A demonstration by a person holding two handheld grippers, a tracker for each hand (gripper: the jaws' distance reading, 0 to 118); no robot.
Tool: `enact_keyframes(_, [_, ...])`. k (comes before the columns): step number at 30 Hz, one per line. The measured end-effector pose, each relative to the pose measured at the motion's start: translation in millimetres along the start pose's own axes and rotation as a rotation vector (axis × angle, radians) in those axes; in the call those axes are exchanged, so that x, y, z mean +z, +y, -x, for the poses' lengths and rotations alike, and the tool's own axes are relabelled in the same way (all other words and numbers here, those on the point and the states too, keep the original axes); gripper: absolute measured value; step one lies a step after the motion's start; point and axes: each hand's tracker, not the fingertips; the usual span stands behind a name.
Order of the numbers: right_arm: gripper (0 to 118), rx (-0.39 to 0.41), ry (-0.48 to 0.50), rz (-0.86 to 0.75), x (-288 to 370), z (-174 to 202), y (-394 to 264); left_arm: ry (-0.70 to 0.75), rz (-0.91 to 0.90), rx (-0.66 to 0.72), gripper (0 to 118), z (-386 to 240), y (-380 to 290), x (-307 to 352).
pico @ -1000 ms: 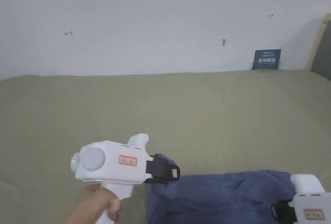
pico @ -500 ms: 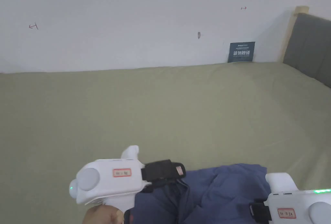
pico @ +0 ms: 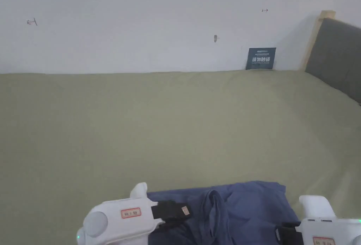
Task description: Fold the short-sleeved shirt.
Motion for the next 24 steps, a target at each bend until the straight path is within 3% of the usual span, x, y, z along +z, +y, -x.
enact_keyframes(4, [7,0.001,-0.006,-0.007,3,-2,-1,0.094,0.076,0.079,1,11,-20,-58])
enact_keyframes(8, [7,0.002,-0.003,0.000,1,-3,-5,-0.033,-0.002,0.168,1,5,-38,-82])
enact_keyframes(12, [7,0.012,-0.004,0.028,-8,-2,-7,0.040,0.020,0.068,1,1,-40,-90])
enact_keyframes(17, [7,0.020,-0.010,0.041,-10,2,-8,0.010,0.007,0.125,0,0,-30,-71])
enact_keyframes(21, [7,0.036,-0.002,0.038,-6,8,-4,-0.059,-0.005,0.002,0,-11,-4,-17])
enact_keyframes(24, [7,0.060,-0.011,0.034,-5,13,1,0.050,0.006,-0.064,0,0,18,37])
